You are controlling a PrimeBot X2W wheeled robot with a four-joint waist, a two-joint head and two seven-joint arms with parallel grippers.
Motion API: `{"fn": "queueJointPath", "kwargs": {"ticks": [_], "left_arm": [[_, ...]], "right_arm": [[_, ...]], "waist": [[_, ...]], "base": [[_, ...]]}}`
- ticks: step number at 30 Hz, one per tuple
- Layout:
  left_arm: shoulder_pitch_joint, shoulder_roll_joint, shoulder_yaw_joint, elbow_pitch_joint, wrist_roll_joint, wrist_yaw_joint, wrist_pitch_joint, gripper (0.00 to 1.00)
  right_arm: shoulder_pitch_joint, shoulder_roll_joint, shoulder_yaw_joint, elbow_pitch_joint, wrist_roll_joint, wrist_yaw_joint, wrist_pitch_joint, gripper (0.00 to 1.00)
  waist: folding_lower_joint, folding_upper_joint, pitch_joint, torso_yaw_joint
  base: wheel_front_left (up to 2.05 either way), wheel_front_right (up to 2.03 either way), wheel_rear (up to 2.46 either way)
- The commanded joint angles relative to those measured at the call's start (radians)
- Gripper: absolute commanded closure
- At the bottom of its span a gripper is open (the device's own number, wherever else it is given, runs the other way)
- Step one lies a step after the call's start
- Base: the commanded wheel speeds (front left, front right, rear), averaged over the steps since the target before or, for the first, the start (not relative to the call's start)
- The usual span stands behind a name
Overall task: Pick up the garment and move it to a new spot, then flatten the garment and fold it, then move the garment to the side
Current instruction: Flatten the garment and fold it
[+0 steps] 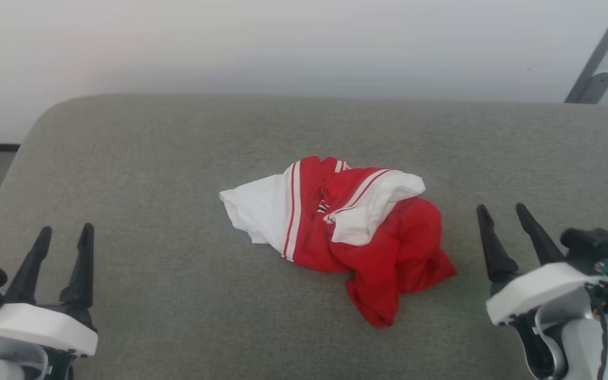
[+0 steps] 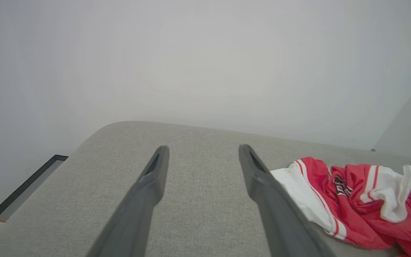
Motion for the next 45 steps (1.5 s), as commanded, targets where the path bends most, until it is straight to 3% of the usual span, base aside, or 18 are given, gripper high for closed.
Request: {"fn": "queueJointPath", "kwargs": {"ticks": [1, 13, 27, 28, 29, 30, 38, 45], "left_arm": [[-0.017, -0.006, -0.003, 0.002, 0.009, -0.007, -0.005, 0.00], [-0.087, -0.067, -0.036, 0.030, 0.030, -0.050, -0.005, 0.00], [-0.150, -0.162, -0.034, 0.099, 0.071, -0.115, -0.005, 0.00], [-0.151, -0.167, -0.031, 0.103, 0.074, -0.120, -0.005, 0.00], [-0.154, -0.172, -0.029, 0.107, 0.077, -0.122, -0.005, 0.00], [-0.157, -0.177, -0.026, 0.110, 0.079, -0.127, -0.005, 0.00], [-0.158, -0.194, 0.007, 0.134, 0.098, -0.149, -0.005, 0.00], [-0.143, -0.185, 0.041, 0.130, 0.108, -0.158, -0.005, 0.00]], "right_arm": [[-0.020, -0.002, 0.017, -0.006, 0.000, 0.000, 0.012, 0.00], [-0.138, -0.039, 0.130, 0.010, -0.009, 0.000, 0.157, 0.00], [-0.236, -0.067, 0.131, 0.075, -0.094, 0.000, 0.512, 0.00], [-0.239, -0.067, 0.129, 0.075, -0.104, 0.000, 0.539, 0.12], [-0.242, -0.069, 0.135, 0.069, -0.115, 0.000, 0.558, 0.60], [-0.244, -0.069, 0.138, 0.061, -0.124, 0.000, 0.574, 1.00], [-0.230, -0.074, 0.129, -0.028, -0.134, 0.000, 0.645, 1.00], [-0.194, -0.108, 0.056, -0.166, -0.111, 0.000, 0.690, 1.00]], "waist": [[0.0000, -0.0001, 0.016, 0.020], [0.0000, -0.0001, 0.093, 0.124], [0.0000, -0.0001, 0.168, 0.220], [0.0000, -0.0001, 0.170, 0.223], [0.0000, -0.0001, 0.172, 0.224], [0.0000, -0.0001, 0.173, 0.226], [0.0000, -0.0001, 0.171, 0.206], [0.0000, -0.0001, 0.165, 0.154]], "base": [[0.00, 0.00, 0.00], [0.00, 0.00, 0.00], [0.00, 0.00, 0.00], [0.00, 0.00, 0.00], [0.00, 0.00, 0.00], [0.00, 0.00, 0.00], [0.00, 0.00, 0.00], [0.00, 0.00, 0.00]]}}
